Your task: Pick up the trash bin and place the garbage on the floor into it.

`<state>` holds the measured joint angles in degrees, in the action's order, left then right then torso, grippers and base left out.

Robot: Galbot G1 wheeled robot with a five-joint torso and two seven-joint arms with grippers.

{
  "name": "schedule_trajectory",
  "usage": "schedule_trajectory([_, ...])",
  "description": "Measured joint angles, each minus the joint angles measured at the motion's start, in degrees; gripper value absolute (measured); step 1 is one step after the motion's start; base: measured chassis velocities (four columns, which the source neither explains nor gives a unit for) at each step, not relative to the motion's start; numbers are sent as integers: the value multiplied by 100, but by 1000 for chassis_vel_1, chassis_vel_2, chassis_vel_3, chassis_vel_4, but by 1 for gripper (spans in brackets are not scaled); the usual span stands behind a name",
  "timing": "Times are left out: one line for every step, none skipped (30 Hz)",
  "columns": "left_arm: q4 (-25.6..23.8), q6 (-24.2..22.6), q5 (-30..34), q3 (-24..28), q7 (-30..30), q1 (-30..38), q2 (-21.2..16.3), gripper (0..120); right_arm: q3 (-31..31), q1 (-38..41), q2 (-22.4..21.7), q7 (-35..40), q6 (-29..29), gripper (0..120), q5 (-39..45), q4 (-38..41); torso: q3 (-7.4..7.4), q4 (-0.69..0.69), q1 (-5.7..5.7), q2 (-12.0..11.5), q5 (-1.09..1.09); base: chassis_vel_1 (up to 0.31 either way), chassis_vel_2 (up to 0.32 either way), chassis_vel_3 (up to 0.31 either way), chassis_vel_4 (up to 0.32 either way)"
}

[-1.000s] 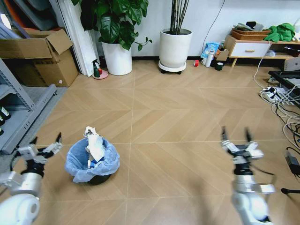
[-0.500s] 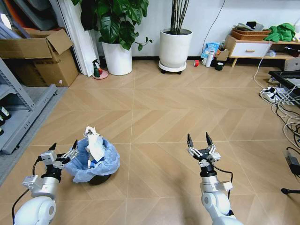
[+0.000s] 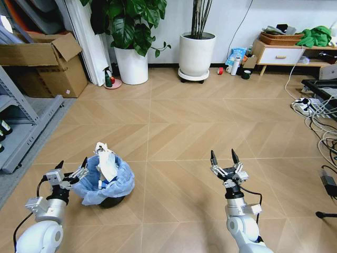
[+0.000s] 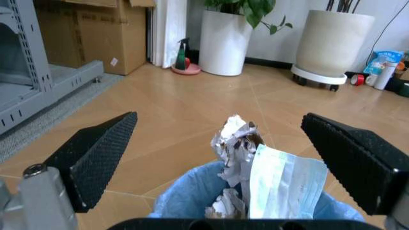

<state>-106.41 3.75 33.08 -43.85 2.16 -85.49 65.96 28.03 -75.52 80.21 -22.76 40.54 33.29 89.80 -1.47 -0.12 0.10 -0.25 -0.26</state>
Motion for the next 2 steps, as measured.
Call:
schedule_trajectory([0, 0, 0, 0, 0, 0, 0, 100, 0, 0, 0, 0, 0, 100, 0, 0, 0, 0, 0, 0, 0, 0, 0, 0, 0])
schedule_trajectory([0, -1, 1, 0, 0, 0, -1, 100, 1, 0, -1, 0, 0, 100, 0, 0, 0, 0, 0, 0, 0, 0, 0, 0, 0])
